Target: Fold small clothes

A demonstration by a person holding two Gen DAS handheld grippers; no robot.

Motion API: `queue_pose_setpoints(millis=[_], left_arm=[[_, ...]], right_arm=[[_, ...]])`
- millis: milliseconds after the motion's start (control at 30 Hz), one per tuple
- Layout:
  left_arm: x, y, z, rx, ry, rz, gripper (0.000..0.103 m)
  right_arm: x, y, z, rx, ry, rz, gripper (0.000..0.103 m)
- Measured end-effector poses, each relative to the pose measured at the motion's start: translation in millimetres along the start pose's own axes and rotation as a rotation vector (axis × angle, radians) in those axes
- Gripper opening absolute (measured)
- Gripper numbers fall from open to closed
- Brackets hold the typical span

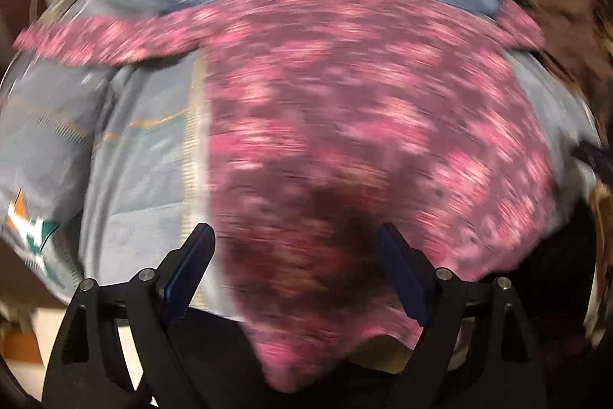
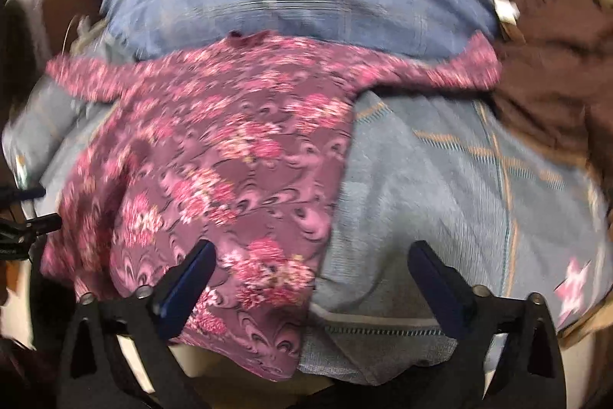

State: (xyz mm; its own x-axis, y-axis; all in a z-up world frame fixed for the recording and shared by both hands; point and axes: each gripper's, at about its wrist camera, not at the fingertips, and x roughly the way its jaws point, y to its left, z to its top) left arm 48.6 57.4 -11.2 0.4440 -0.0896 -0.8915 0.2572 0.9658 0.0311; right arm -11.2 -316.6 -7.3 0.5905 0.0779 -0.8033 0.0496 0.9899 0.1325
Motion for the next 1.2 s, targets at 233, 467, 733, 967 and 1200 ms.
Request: queue_pose_setpoints(millis=[233, 467, 733, 967, 1200], left_arm=[[47.2, 41.5, 0.5, -0.137, 0.163, 0.051, 0.087], [64.2, 49.5, -6.1, -0.212, 0.209, 0.009, 0.087], [58.4, 53.4, 5.2, -0.229, 0.217, 0.021, 0.087], [60.4, 50.0, 8.9, -0.222, 0.234, 0.029, 0.087], [51.0, 23.2, -12.8, -0.176, 0.280, -0.093, 0.089]], right_arm=[[38.3, -2.2, -3.7, 0.065, 0.076, 0.137, 0.073], [56.4, 11.2, 3.0, 0.041, 0.029, 0.182, 0.053], [28.7, 5.8, 17.0, -0.136, -0.034, 0.075, 0.005], [32.5, -55.4, 32.5, 0.094, 0.021, 0.135, 0.011], [26.2, -57.2, 0.3, 0.209, 0.049, 0.285, 0.039]])
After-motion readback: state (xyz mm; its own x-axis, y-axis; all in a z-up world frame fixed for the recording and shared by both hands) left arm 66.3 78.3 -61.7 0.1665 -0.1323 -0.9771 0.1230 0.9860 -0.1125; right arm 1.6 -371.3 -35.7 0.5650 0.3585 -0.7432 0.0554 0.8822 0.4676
